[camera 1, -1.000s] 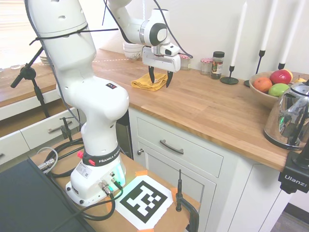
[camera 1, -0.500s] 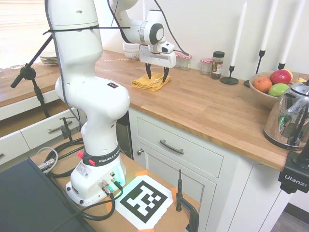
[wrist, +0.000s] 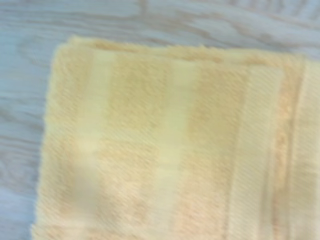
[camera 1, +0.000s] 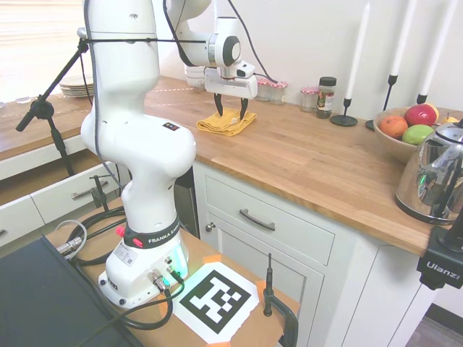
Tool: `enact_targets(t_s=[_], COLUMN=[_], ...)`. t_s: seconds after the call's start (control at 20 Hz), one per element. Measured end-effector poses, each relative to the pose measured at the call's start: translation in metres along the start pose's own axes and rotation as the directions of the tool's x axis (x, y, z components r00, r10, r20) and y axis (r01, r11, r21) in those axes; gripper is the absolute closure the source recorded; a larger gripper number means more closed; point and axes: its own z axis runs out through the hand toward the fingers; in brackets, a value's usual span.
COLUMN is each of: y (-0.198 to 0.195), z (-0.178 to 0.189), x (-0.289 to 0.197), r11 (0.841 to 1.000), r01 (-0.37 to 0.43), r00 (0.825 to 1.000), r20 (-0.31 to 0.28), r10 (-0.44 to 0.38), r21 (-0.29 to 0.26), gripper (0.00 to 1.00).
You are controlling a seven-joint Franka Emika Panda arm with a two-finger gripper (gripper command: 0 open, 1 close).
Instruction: Wipe the counter
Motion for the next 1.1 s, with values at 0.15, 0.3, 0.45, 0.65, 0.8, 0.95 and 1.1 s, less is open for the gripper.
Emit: enact_targets(t_s=[0.15,0.3,0.45,0.65,0.8,0.95,1.1], y=[-0.006,-0.010,-0.015,-0.022,-0.023,-0.021,-0.020], z=[0.000,0.002,0.004,0.005,0.007,0.010,0.014], x=[0.001,0.003,0.005,0.005,0.005,0.006,0.006], r11=[1.000,1.000,1.000,1.000,1.000,1.000,1.000], r01=[0.000,-0.001,-0.001,0.000,0.002,0.000,-0.001], r00=[1.000,1.000,1.000,1.000,1.000,1.000,1.000], r20=[-0.004,-0.003,0.001,0.000,0.001,0.004,0.008], r10=[0.000,0.001,0.001,0.000,-0.002,0.001,0.001], r21=[0.001,0.000,-0.003,-0.007,-0.016,-0.022,-0.027], gripper=[0.00,0.00,0.00,0.00,0.00,0.00,1.00])
